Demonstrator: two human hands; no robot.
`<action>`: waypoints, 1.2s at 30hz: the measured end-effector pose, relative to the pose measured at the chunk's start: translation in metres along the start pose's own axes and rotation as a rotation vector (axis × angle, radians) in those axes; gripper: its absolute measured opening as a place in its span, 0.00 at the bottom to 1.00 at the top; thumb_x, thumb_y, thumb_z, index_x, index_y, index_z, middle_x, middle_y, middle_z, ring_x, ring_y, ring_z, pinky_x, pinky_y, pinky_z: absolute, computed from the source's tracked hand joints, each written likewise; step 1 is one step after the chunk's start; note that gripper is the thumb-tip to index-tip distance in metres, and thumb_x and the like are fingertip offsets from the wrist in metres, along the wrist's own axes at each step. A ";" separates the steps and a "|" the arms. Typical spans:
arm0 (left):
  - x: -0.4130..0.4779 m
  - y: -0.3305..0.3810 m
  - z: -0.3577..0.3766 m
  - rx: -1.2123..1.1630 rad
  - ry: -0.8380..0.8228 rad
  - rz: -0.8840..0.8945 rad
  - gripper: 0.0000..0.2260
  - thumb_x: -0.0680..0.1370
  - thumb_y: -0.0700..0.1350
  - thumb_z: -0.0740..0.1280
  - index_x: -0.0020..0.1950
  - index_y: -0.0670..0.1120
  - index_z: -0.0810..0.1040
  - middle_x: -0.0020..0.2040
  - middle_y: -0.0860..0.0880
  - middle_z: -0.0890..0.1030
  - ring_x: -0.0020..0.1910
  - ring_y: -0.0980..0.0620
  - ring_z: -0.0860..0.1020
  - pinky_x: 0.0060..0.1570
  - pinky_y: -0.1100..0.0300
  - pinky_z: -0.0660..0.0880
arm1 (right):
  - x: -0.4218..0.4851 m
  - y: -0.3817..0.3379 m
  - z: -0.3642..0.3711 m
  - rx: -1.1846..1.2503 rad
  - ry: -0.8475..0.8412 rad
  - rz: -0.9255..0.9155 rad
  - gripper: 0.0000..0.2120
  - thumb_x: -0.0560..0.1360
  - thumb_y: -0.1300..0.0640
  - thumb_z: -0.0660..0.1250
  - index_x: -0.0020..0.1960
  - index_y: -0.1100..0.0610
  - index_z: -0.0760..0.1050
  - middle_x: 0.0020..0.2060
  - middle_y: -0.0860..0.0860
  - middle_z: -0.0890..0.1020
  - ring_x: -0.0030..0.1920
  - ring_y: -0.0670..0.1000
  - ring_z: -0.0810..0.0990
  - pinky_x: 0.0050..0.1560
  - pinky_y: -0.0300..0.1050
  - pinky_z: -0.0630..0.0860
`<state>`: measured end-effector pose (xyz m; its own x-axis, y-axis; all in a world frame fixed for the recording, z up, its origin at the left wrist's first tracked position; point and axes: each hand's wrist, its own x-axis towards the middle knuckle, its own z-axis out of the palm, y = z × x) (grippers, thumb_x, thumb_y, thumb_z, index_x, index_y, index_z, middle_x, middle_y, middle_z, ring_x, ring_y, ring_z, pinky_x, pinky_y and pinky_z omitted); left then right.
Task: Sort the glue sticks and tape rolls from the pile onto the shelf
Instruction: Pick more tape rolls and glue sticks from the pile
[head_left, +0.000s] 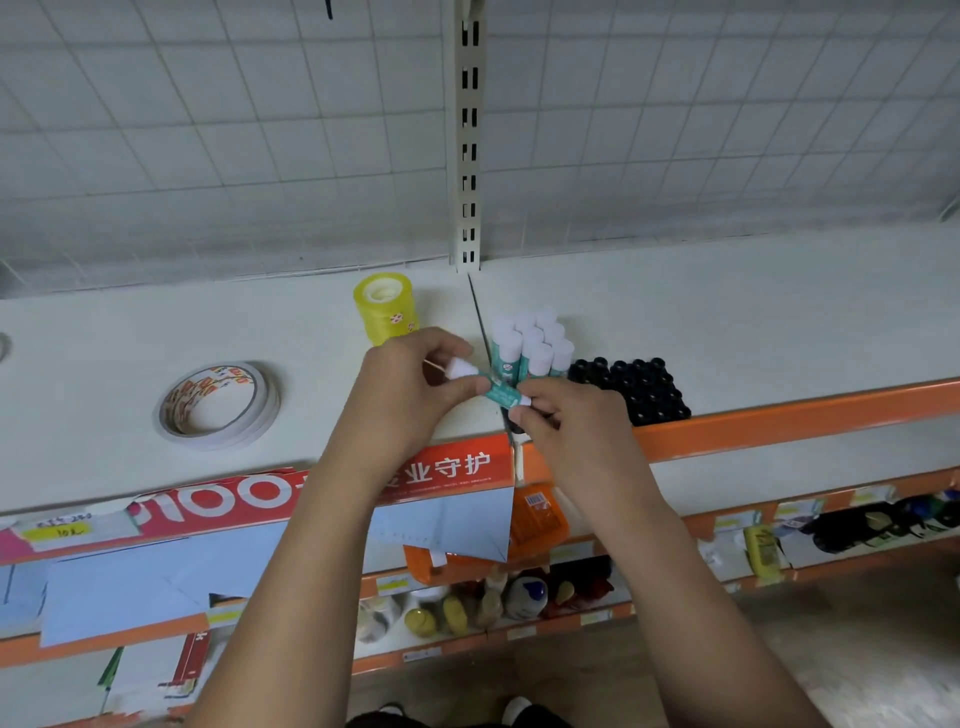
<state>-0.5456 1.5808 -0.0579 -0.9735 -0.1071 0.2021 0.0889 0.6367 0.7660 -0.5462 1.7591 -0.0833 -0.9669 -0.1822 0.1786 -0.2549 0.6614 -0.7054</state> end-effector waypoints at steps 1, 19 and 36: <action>0.000 0.004 0.001 -0.041 0.030 -0.010 0.13 0.69 0.48 0.78 0.51 0.52 0.81 0.40 0.57 0.79 0.35 0.62 0.76 0.36 0.74 0.70 | -0.001 0.001 -0.001 0.006 -0.004 -0.006 0.06 0.77 0.56 0.69 0.51 0.57 0.82 0.40 0.49 0.85 0.42 0.47 0.82 0.47 0.48 0.79; -0.008 0.029 0.049 0.069 0.181 0.118 0.15 0.72 0.35 0.73 0.50 0.50 0.74 0.50 0.55 0.74 0.43 0.58 0.78 0.43 0.72 0.73 | 0.023 0.034 -0.013 -0.034 0.144 -0.012 0.10 0.75 0.57 0.71 0.55 0.57 0.78 0.46 0.50 0.82 0.47 0.48 0.80 0.52 0.44 0.78; 0.010 0.021 0.064 0.126 0.267 0.028 0.12 0.72 0.36 0.73 0.50 0.47 0.74 0.53 0.50 0.76 0.43 0.51 0.80 0.44 0.52 0.78 | 0.045 0.037 -0.011 0.003 0.119 -0.022 0.08 0.75 0.58 0.72 0.52 0.59 0.77 0.45 0.51 0.81 0.45 0.48 0.79 0.49 0.44 0.78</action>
<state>-0.5673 1.6422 -0.0786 -0.8796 -0.2751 0.3881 0.0716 0.7299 0.6798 -0.5988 1.7833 -0.0937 -0.9555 -0.1087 0.2743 -0.2763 0.6556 -0.7027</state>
